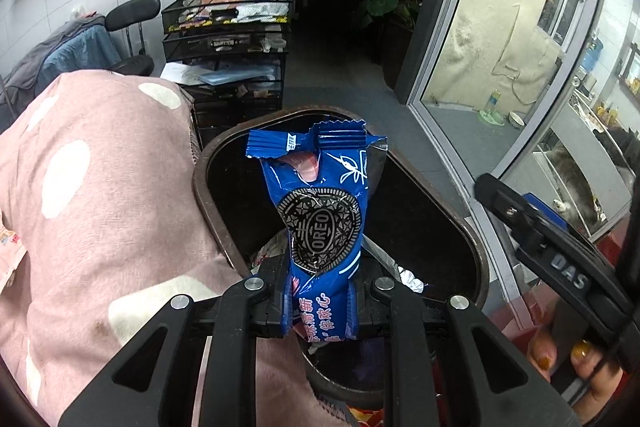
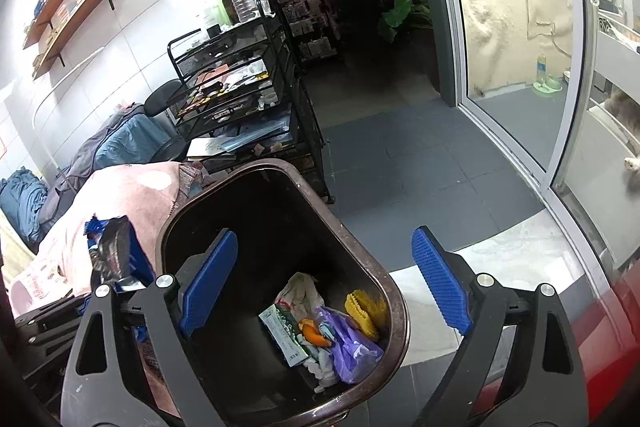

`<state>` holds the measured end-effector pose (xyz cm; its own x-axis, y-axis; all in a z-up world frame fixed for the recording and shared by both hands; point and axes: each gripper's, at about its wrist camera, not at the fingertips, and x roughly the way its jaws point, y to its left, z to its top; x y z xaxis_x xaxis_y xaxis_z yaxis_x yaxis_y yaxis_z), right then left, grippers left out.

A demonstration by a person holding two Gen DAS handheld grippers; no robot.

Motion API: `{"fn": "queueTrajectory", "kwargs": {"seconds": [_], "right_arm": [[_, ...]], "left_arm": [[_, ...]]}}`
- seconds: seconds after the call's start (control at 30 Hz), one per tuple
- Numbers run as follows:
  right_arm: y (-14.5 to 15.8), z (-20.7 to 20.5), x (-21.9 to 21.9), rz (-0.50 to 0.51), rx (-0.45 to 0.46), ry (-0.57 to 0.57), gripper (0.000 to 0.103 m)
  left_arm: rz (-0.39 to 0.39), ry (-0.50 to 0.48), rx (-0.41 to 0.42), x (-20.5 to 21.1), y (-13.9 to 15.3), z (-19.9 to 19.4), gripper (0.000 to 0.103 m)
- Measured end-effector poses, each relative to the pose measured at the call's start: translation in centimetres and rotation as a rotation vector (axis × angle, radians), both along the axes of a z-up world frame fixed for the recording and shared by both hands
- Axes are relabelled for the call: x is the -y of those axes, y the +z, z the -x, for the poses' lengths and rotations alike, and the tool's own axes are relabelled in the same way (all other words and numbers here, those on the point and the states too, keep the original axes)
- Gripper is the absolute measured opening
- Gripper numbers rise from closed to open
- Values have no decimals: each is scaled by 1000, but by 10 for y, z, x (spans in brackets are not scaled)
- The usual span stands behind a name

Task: Collect trash
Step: 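Lower the blue Oreo wrapper into the bin and open the left tool, then move both tools back over the bed toward the remaining trash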

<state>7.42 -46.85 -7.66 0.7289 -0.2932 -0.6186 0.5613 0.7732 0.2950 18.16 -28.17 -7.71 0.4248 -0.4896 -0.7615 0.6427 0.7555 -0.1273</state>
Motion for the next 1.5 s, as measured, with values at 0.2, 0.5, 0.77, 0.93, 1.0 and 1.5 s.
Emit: {"fn": "queueTrajectory", "kwargs": {"seconds": [0.2,0.5,0.77,0.93,1.0,1.5], "right_arm": [[-1,-3,2,-4,-10,0,89],[-1,-5,1,16,-16,-7,97],[-1,-6,0,17,-18,-7,97],[0,-8,-4,19,-20,-1,97],[1,-9,-7,19,-19,2,97],[24,-35,-75,50,23,207,97]], "left_arm": [[-18,19,-20,2,-5,-3,64],[-35,27,8,3,-5,0,95],[-16,-4,103,2,9,13,97],[19,28,147,-14,22,22,97],[35,42,165,-21,28,25,97],[64,204,318,-107,55,47,97]]}}
